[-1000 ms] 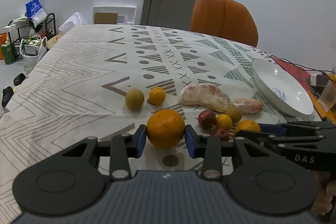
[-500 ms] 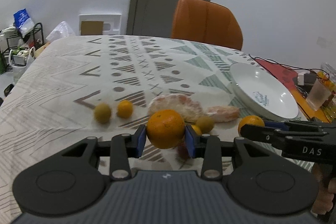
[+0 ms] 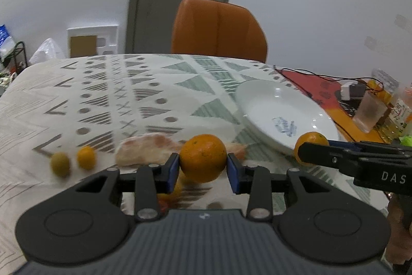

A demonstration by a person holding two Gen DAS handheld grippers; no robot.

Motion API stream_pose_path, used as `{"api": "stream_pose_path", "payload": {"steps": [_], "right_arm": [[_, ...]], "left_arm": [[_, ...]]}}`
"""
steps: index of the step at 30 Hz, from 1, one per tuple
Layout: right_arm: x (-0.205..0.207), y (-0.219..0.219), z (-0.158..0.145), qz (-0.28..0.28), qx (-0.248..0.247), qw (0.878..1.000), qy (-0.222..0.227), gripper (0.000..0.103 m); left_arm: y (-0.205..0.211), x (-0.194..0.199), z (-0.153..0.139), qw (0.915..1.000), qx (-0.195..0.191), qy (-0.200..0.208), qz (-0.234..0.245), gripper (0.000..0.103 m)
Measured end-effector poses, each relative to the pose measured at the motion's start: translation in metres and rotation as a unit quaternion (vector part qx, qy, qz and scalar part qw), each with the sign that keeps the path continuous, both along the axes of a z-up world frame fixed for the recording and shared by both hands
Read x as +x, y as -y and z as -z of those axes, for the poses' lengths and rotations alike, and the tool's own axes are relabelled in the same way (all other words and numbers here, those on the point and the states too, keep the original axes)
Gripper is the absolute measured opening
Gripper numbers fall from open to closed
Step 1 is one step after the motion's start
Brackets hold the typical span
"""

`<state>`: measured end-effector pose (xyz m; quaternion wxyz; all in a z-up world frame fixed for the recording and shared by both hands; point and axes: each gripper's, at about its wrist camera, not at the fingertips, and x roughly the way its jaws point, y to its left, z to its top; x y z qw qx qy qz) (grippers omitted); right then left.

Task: Organize fruits
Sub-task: 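Release the left tool's orange into the white bowl while the right tool does too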

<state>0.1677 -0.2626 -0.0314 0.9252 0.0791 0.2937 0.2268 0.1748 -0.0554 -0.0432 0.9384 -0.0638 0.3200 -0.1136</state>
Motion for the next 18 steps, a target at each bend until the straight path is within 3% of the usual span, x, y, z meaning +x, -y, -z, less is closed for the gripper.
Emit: {"api": "stream_pose_path", "payload": {"steps": [18], "right_arm": [[0.007, 0.047, 0.007, 0.057, 0.016, 0.998, 0.006, 0.036]], "left_arm": [[0.064, 0.023, -0.011, 0.9984, 0.016, 0.021, 0.050, 0.038]]}}
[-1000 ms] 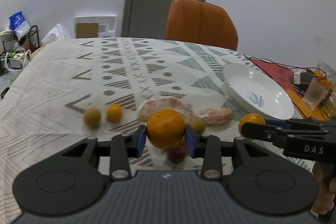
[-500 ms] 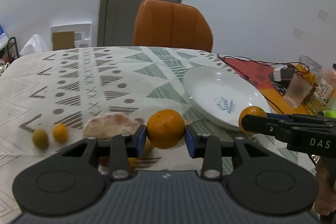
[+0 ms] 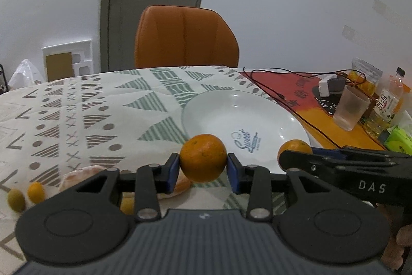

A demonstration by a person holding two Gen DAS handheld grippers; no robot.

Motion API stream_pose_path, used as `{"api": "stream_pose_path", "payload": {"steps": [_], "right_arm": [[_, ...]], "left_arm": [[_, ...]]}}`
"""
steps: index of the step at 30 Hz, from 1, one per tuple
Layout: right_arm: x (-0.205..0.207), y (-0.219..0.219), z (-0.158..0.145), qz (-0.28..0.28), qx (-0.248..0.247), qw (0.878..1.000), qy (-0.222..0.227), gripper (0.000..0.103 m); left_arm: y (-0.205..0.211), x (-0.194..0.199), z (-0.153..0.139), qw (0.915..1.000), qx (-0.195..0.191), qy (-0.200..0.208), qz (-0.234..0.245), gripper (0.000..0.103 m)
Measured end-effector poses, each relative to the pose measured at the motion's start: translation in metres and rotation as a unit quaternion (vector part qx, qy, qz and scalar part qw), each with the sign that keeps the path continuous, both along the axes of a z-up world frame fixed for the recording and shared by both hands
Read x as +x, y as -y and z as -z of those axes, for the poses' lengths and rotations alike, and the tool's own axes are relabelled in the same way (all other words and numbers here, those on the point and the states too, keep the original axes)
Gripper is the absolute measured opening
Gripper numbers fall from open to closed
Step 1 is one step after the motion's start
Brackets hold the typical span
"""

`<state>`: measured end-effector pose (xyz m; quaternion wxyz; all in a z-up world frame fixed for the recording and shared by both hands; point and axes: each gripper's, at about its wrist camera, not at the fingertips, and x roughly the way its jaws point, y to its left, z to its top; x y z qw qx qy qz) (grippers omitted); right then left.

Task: Organize fruits
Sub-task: 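Release the left tool's orange into the white bowl while the right tool does too, then withdraw both open tools from the bowl back toward the fruit pile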

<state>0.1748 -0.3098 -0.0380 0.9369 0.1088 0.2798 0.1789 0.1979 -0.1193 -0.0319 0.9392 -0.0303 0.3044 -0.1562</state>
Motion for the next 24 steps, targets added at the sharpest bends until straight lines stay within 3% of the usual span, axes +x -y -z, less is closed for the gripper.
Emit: {"api": "stream_pose_path", "payload": {"steps": [10, 15, 19, 24], "right_arm": [[0.015, 0.019, 0.009, 0.037, 0.008, 0.999, -0.012, 0.037], [0.015, 0.023, 0.012, 0.041, 0.005, 0.999, -0.012, 0.045], [0.010, 0.028, 0.013, 0.045, 0.006, 0.999, -0.015, 0.046], [0.005, 0.030, 0.014, 0.045, 0.006, 0.999, -0.019, 0.050]], "left_arm": [[0.023, 0.018, 0.005, 0.9999, 0.006, -0.003, 0.016, 0.038], [0.030, 0.025, 0.008, 0.9997, 0.007, -0.006, 0.021, 0.038], [0.034, 0.027, 0.008, 0.9996, 0.008, -0.010, 0.024, 0.038], [0.038, 0.021, 0.005, 0.9995, 0.025, 0.001, 0.019, 0.050]]}}
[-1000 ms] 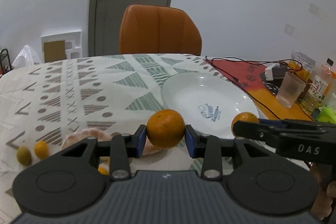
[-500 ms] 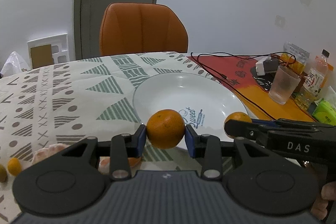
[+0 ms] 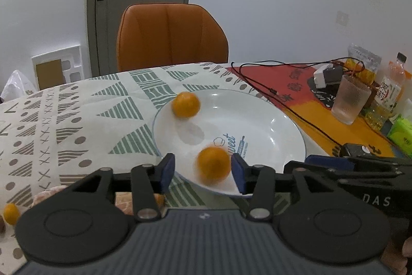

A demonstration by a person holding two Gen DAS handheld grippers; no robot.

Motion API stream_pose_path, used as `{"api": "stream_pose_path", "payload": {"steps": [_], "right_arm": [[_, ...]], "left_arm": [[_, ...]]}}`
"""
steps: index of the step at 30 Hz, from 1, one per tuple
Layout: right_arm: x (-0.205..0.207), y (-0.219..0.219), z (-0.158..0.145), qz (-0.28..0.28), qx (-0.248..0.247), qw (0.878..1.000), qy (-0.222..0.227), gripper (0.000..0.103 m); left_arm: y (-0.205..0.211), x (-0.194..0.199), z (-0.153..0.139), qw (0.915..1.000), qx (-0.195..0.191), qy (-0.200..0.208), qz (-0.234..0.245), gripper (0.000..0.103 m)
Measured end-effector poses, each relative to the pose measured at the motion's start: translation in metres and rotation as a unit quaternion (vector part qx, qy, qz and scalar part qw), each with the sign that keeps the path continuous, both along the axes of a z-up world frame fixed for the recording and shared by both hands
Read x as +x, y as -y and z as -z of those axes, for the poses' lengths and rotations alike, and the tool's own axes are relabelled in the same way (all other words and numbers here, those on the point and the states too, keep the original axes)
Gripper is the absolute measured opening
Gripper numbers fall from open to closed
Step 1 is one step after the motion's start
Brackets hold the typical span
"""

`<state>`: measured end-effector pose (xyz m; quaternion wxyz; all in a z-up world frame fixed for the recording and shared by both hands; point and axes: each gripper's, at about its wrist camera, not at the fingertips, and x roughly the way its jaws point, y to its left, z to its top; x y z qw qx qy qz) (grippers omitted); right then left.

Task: Organize fruits
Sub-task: 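Withdraw both open tools from the bowl back toward the fruit pile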

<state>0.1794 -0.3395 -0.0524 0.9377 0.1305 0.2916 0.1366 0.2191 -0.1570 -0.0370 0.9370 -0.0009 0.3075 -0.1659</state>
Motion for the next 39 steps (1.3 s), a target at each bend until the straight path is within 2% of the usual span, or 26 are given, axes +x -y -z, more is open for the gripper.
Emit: {"api": "stream_pose_path", "payload": {"steps": [12, 19, 21, 25, 29, 33, 36, 39], "right_arm": [[-0.005, -0.004, 0.004, -0.003, 0.001, 1.000, -0.004, 0.059], [-0.008, -0.012, 0.002, -0.010, 0.003, 1.000, 0.000, 0.065], [-0.007, -0.016, 0.001, -0.016, 0.003, 1.000, 0.002, 0.068], [-0.008, -0.025, 0.000, -0.028, 0.002, 1.000, 0.004, 0.071], [-0.007, -0.033, 0.001, -0.046, 0.018, 0.999, 0.001, 0.079], [-0.007, -0.042, 0.001, -0.062, 0.025, 0.998, 0.005, 0.095], [-0.006, -0.048, 0.002, -0.074, 0.028, 0.997, 0.004, 0.101], [-0.007, -0.055, 0.001, -0.087, 0.035, 0.996, 0.007, 0.103]], "left_arm": [[-0.035, -0.014, 0.003, 0.9989, 0.004, -0.015, -0.044, 0.065], [-0.063, -0.028, 0.004, 0.9968, 0.007, -0.024, -0.076, 0.067], [-0.073, -0.032, 0.004, 0.9958, 0.006, -0.024, -0.089, 0.076], [-0.090, -0.041, 0.002, 0.9937, 0.007, -0.018, -0.110, 0.079], [-0.105, -0.048, 0.000, 0.9917, 0.010, -0.017, -0.127, 0.079], [-0.118, -0.056, 0.001, 0.9893, 0.008, -0.019, -0.144, 0.082], [-0.128, -0.061, 0.003, 0.9880, 0.001, -0.019, -0.153, 0.089], [-0.132, -0.065, 0.005, 0.9863, 0.003, -0.019, -0.164, 0.090]]}}
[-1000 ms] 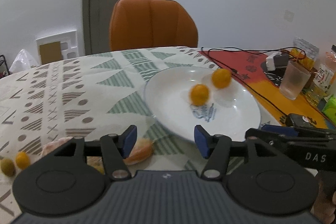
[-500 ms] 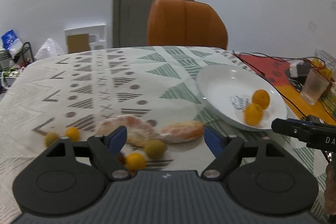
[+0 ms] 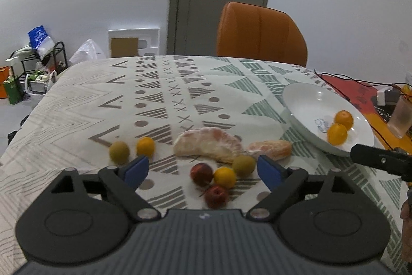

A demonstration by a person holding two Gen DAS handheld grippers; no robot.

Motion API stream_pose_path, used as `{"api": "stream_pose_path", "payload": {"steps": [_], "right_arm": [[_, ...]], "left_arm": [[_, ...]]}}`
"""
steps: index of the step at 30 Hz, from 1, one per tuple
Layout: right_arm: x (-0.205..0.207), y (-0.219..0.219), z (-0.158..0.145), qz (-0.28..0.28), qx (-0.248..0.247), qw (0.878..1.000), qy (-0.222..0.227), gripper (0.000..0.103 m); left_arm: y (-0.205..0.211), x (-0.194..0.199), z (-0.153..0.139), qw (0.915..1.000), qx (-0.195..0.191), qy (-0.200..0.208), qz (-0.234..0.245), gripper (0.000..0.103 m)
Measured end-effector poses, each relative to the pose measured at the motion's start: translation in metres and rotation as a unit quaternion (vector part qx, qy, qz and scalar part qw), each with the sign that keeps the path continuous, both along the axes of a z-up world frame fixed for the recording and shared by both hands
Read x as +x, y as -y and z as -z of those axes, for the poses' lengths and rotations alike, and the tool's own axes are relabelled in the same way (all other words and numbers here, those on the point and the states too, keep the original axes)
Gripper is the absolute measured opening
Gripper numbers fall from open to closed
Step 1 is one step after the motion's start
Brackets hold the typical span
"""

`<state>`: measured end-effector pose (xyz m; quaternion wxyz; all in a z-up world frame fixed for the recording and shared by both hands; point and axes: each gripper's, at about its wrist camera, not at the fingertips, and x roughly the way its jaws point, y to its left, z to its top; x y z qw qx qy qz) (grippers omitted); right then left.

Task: Organize fruits
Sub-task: 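Withdraw both open tools from the bowl back toward the fruit pile, then grasp a dark red plum with the left tool while the right tool grasps an olive-green fruit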

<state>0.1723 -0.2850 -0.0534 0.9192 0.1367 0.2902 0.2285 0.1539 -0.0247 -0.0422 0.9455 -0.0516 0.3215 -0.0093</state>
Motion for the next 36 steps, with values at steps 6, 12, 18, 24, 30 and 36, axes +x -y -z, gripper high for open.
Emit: {"api": "stream_pose_path", "payload": {"steps": [6, 12, 18, 24, 30, 36], "right_arm": [[0.001, -0.018, -0.001, -0.034, -0.009, 0.999, 0.000, 0.103], [0.005, -0.031, 0.003, -0.048, -0.017, 0.999, -0.008, 0.103], [0.007, -0.038, 0.006, -0.049, -0.023, 0.998, -0.010, 0.102], [0.008, -0.045, 0.007, -0.064, -0.037, 0.997, -0.012, 0.087], [0.006, -0.053, 0.008, -0.073, -0.055, 0.996, -0.007, 0.080], [0.007, -0.057, 0.009, -0.079, -0.064, 0.995, -0.006, 0.076]], "left_arm": [[-0.007, -0.006, 0.007, 0.9999, 0.002, -0.008, -0.009, 0.091], [-0.013, -0.011, 0.011, 0.9998, -0.002, -0.010, -0.017, 0.091], [-0.020, -0.013, 0.015, 0.9989, -0.016, -0.002, -0.044, 0.088], [-0.014, -0.013, 0.020, 0.9990, -0.028, -0.003, -0.036, 0.075], [-0.005, -0.011, 0.026, 0.9991, -0.034, -0.010, -0.021, 0.059], [0.000, -0.007, 0.031, 0.9987, -0.047, -0.016, -0.010, 0.055]]}}
